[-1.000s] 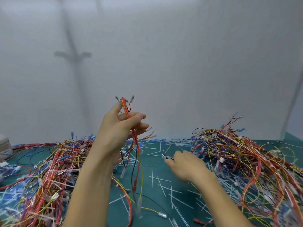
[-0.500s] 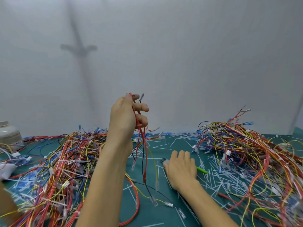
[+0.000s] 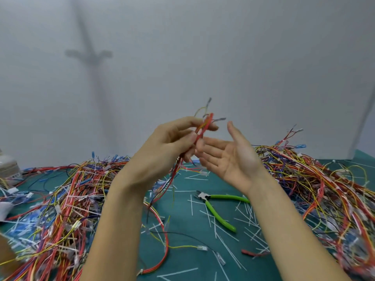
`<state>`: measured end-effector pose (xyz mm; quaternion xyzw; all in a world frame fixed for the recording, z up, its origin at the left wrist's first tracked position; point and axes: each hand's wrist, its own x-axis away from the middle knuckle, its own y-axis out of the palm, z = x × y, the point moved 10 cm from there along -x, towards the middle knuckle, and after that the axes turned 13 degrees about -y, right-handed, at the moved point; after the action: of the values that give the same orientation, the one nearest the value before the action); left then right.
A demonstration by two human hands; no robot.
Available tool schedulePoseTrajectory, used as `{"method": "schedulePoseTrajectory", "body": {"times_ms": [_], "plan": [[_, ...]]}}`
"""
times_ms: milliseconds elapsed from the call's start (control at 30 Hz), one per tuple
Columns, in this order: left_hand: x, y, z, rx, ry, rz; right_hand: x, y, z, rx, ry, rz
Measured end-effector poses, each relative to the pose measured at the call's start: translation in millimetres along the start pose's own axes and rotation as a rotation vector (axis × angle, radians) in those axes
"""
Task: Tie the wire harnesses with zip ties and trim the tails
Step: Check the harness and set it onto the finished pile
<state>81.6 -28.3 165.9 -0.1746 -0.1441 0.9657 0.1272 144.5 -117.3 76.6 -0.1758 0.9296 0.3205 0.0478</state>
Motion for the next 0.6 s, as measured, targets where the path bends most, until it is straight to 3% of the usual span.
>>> {"method": "schedulePoseTrajectory", "body": {"times_ms": [233, 367, 500, 600], "plan": [[10.5, 41.5, -7.9, -0.187, -0.077, -0.356, 10.9, 9.5, -11.4, -0.048, -0.010, 0.004], [6.7, 54.4, -29.3, -0.303, -0.181, -0.424, 16.8, 24.5, -18.8, -0.169, 0.045, -0.085], [-0.4, 53.7, -39.8, -0.316, -0.220, -0.387, 19.8, 31.7, -49.8, -0.210, -0.115, -0.134], [-11.8, 27.9, -49.9, -0.225, -0.310, -0.152, 20.5, 21.7, -76.4, -0.149, -0.261, -0.121]]}}
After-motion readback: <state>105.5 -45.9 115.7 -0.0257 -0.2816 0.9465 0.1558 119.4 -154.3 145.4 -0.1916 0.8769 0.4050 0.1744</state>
